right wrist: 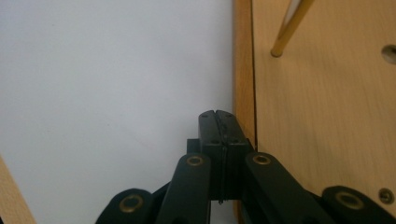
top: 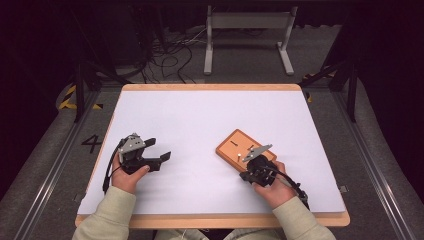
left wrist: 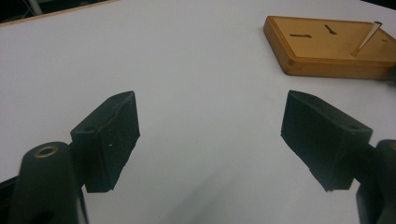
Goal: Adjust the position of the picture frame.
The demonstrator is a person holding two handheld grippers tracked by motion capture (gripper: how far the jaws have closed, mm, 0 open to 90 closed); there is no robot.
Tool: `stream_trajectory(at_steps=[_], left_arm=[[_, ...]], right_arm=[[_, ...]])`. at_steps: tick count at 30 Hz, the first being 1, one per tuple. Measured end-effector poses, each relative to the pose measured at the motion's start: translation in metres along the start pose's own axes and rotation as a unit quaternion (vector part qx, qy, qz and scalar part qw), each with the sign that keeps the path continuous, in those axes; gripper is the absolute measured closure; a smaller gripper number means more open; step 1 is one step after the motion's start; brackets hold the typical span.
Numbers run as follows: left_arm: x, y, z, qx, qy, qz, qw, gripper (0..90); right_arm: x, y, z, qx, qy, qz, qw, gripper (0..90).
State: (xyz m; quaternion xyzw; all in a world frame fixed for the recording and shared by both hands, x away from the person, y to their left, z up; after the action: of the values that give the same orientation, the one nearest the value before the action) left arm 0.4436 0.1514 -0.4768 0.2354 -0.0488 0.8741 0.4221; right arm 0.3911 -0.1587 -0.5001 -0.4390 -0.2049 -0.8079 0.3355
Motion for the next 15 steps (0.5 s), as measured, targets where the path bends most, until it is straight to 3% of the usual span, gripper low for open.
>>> stream_trajectory(at_steps=[4, 6, 8, 15], left_arm=[[0.0, -0.001, 0.0, -0.003, -0.001, 0.002, 1.0, 19.6], [0.0, 0.001, -0.001, 0.003, -0.003, -0.001, 1.0, 19.7], [0.0, -0.001, -0.001, -0.003, -0.002, 0.003, 1.0, 19.7], [0.0, 0.0, -0.001, -0.001, -0.003, 0.004, 1.0, 19.7]], right_arm=[[0.003, 0.002, 0.001, 0.001, 0.006, 0.003, 1.0, 90.0], [0.007, 0.0, 0.005, 0.0, 0.017, 0.016, 0.9997, 90.0], [0.016, 0.004, 0.012, -0.002, 0.035, 0.019, 0.9992, 90.0], [0.041, 0.039, 0.041, -0.031, 0.08, -0.002, 0.9963, 90.0]])
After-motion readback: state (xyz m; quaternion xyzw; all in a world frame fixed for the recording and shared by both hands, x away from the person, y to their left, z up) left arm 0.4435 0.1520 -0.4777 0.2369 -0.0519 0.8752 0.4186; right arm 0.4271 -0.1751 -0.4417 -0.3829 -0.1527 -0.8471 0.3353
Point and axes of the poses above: each handheld gripper's, and its own axes: x roughly backward along the jaws, z roughly out of its top, y roughly to its right, the point moved 8 cm from there along -x, roughly forward along the jaws, and after that the axes turned 5 degrees about -z, right-handed, at the moved point
